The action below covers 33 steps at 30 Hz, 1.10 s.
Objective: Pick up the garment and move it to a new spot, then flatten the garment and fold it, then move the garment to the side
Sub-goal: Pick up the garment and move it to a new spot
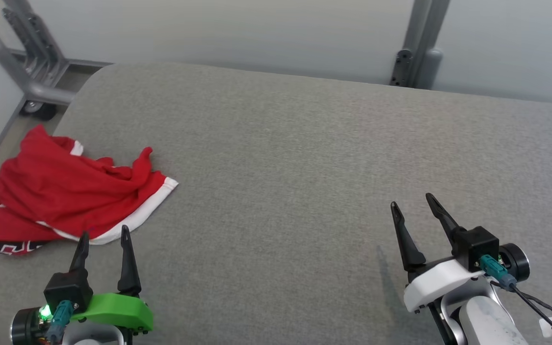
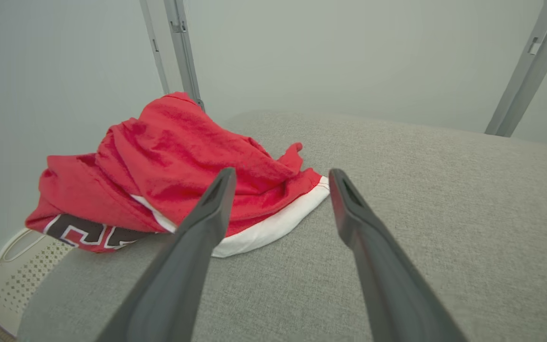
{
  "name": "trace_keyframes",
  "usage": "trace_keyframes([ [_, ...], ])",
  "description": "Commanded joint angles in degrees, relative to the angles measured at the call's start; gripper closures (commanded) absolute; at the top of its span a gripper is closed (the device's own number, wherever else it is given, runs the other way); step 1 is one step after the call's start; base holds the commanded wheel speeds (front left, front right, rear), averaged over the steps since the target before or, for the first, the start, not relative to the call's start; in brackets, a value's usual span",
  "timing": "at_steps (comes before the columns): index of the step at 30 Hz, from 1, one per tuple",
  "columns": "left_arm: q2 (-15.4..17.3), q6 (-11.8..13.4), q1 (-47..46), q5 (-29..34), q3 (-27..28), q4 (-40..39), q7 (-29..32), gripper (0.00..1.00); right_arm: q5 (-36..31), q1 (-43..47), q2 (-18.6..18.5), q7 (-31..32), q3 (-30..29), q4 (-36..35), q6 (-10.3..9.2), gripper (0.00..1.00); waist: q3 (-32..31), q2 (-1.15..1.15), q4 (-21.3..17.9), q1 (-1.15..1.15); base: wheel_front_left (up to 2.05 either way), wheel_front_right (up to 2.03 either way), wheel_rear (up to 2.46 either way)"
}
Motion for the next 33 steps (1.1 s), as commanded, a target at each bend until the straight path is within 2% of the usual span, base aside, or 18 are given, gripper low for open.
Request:
trace_keyframes([
  [1, 0.3, 0.3, 0.5, -0.5, 0.3, -0.3, 0.0, 0.00, 0.4, -0.3, -0.4, -0.2, 0.4, -0.1, 0.01, 0.00, 1.1, 0.00, 5.9, 0.00, 0.00, 0.00, 0.00],
  [13, 0.3, 1.7, 2.5, -2.3, 3.2, -0.5, 0.0, 0.00, 0.9, -0.4, -0.5, -0.2, 3.2, 0.7, 0.01, 0.00, 1.3, 0.00, 15.0, 0.00, 0.00, 0.00, 0.00],
  [22, 0.2, 2.9, 3.9, -3.9, 4.9, -1.9, 0.0, 0.00, 1.6, -2.5, -1.5, -0.2, 5.7, 1.6, 0.01, 0.00, 2.8, 0.00, 15.5, 0.00, 0.00, 0.00, 0.00],
  [27, 0.2, 3.2, 1.8, -6.5, 4.2, 0.5, 0.0, 0.00, 1.5, -2.2, -2.6, -0.2, 5.6, 1.1, 0.01, 0.00, 4.1, 0.00, 15.3, 0.00, 0.00, 0.00, 0.00],
  [33, 0.2, 2.4, -3.1, -9.0, 5.0, 3.1, 0.0, 0.00, 0.9, -3.9, -4.7, -0.2, 6.6, 0.5, 0.01, 0.00, 8.1, 0.00, 12.8, 0.00, 0.00, 0.00, 0.00],
])
